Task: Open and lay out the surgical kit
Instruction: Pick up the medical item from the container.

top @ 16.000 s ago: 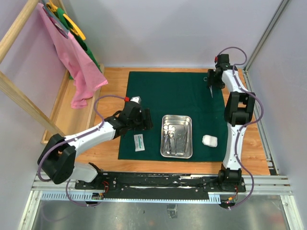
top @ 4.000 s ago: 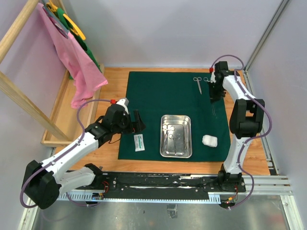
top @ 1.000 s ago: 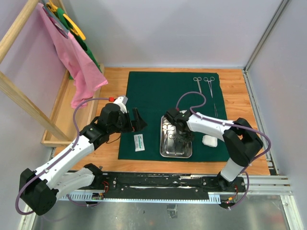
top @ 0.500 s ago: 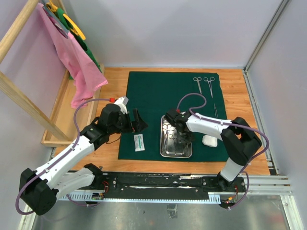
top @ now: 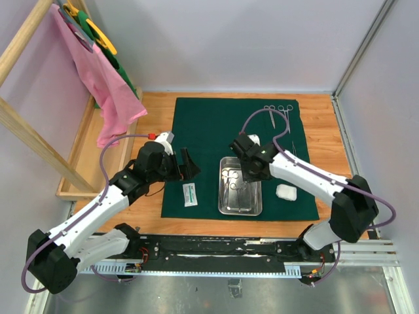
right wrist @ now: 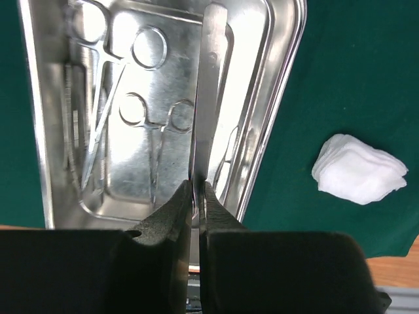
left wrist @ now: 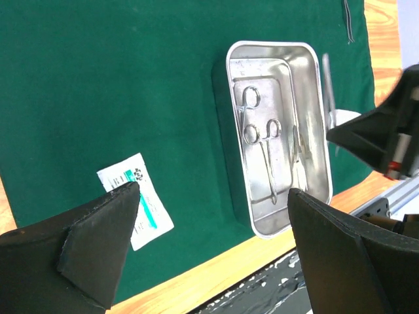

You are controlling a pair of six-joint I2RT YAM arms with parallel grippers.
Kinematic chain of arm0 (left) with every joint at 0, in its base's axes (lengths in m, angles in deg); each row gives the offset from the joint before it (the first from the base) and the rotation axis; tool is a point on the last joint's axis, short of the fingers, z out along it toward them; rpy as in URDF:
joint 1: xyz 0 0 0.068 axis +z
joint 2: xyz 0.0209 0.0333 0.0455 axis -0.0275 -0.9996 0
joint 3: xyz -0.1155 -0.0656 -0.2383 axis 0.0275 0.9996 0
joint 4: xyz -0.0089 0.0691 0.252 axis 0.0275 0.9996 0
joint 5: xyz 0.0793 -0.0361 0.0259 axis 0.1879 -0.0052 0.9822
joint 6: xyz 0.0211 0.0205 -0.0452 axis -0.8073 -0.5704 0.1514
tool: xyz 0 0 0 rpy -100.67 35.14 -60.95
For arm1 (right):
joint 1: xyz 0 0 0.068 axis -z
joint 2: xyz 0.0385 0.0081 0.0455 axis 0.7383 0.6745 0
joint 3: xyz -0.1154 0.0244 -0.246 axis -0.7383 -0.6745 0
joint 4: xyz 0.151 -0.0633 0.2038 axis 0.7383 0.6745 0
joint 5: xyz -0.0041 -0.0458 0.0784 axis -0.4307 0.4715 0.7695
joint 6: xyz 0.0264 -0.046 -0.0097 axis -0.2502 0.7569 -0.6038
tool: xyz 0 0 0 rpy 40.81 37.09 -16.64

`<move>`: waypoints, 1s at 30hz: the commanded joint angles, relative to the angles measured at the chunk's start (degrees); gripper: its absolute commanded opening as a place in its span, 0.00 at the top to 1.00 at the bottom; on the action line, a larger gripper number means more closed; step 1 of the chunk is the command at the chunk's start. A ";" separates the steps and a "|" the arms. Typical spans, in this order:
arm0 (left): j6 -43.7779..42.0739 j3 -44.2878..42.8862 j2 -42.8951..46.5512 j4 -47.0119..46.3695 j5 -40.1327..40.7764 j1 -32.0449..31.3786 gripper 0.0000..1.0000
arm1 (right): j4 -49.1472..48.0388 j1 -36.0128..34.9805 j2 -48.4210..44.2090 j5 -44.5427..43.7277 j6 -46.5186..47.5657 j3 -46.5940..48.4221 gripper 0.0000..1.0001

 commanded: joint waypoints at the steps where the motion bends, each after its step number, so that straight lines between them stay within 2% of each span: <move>1: 0.33 -0.03 0.74 -0.45 1.40 0.54 0.01 | -0.32 1.22 -5.19 3.17 5.49 1.53 0.98; 8: 2.76 -0.07 0.83 -4.62 -1.00 0.54 0.01 | -11.94 5.74 -14.27 22.83 9.12 -4.90 0.98; 10: 3.54 -0.54 -0.41 -6.51 -1.77 0.54 0.01 | -16.21 8.35 -16.94 30.44 8.09 -9.19 0.98; 14: 6.40 -3.50 -5.09 -8.79 -3.69 0.41 0.01 | -24.89 12.45 -21.09 40.05 3.25 -17.31 0.98; 21: 8.56 -11.80 -16.22 -10.24 -1.40 -4.83 0.03 | -31.50 12.79 -22.02 42.56 -0.49 -22.36 0.99; 24: 10.51 -13.47 -20.48 -11.93 -2.46 -6.40 0.09 | -31.75 12.76 -22.21 42.11 -0.39 -22.62 0.99; 27: 11.81 -15.47 -24.40 -12.79 -2.29 -8.39 0.21 | -31.87 12.93 -22.46 41.75 -0.25 -22.70 0.99; 30: 12.74 -17.27 -27.69 -13.33 -2.24 -10.05 0.27 | -31.94 13.02 -22.53 41.78 0.24 -22.37 0.99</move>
